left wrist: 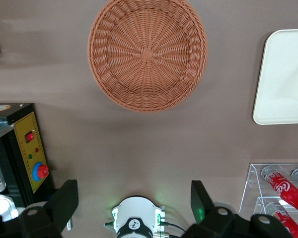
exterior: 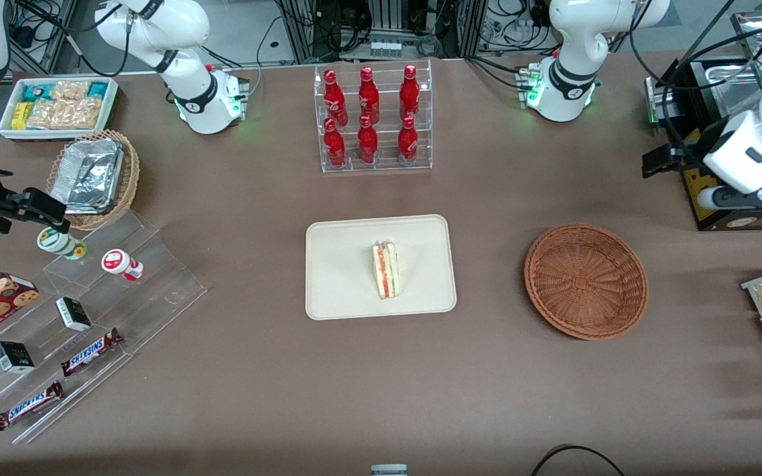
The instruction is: Place sandwich from basket to tray
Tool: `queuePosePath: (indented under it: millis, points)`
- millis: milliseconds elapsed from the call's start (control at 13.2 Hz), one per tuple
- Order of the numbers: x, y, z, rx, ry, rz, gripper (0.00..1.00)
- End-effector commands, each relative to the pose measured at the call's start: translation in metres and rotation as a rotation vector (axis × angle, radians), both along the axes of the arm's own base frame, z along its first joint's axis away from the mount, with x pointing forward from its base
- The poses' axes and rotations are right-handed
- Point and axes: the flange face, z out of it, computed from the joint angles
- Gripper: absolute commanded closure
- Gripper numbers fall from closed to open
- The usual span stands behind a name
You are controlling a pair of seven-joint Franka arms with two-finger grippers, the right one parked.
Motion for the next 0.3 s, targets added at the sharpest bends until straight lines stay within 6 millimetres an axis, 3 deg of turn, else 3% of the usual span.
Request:
queuePosePath:
  millis: [0,228]
  points:
    - [-0.0075,-0.0026,0.0127,0.006,0.008,-0.016,0.00]
    - [-0.0065,-0.0002,0.0121,0.006,0.007,-0.011,0.00]
